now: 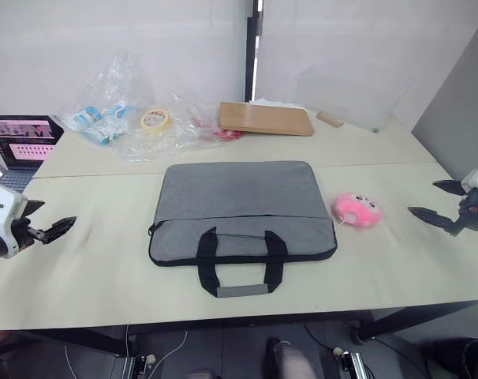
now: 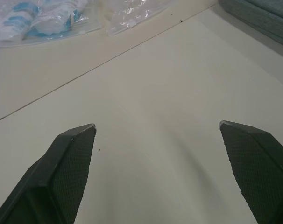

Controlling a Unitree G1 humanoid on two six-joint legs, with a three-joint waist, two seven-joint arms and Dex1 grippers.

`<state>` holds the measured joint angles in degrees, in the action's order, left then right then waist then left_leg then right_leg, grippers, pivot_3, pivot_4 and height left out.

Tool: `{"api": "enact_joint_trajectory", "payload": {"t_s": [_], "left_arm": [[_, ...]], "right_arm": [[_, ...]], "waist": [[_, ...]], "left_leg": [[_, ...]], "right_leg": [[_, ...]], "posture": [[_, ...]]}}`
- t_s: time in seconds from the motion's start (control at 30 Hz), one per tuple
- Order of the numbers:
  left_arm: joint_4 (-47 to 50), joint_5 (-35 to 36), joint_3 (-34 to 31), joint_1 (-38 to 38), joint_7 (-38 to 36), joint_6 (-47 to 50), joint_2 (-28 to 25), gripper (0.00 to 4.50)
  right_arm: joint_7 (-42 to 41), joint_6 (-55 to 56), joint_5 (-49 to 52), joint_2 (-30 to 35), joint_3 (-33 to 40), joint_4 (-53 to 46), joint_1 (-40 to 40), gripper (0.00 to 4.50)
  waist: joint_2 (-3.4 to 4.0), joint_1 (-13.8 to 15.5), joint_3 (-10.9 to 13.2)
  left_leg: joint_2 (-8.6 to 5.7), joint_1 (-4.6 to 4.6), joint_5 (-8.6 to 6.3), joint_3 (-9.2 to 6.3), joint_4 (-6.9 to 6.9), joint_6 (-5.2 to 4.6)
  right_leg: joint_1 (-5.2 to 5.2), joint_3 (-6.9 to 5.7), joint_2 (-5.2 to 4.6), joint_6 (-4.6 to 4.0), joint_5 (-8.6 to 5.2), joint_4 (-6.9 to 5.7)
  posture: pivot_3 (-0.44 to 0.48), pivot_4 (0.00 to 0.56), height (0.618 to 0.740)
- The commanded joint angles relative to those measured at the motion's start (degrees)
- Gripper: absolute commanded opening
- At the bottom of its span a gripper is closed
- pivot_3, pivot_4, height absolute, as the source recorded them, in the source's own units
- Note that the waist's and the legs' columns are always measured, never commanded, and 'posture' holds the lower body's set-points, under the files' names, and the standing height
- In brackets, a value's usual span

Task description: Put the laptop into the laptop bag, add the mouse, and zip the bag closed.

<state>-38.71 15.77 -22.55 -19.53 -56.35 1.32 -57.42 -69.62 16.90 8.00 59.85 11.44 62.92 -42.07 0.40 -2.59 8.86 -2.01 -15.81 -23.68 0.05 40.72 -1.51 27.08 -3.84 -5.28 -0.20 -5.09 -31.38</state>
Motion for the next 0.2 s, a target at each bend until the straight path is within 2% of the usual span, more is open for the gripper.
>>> {"api": "enact_joint_trajectory", "payload": {"t_s": [0.03, 0.2], "left_arm": [[0.91, 0.37, -0.81, -1.16, 0.10, -1.06, -1.19, 4.45], [0.63, 0.72, -0.97, -1.17, -0.52, -0.84, -1.26, 4.45]], "right_arm": [[0.71, 1.09, 0.44, 1.11, 1.24, 0.28, -1.30, 4.50], [0.74, 1.32, 0.50, 1.13, 1.32, 0.53, -1.37, 4.50]], "waist": [[0.00, -0.01, 0.00], [0.00, -0.04, 0.00]], "left_leg": [[0.00, 0.00, 0.00, 0.00, 0.00, 0.00], [0.00, 0.00, 0.00, 0.00, 0.01, 0.00]], "right_leg": [[0.00, 0.00, 0.00, 0.00, 0.00, 0.00], [0.00, 0.00, 0.01, 0.00, 0.00, -0.01]], "posture": [[0.000, 0.150, 0.740], [0.000, 0.150, 0.740]]}}
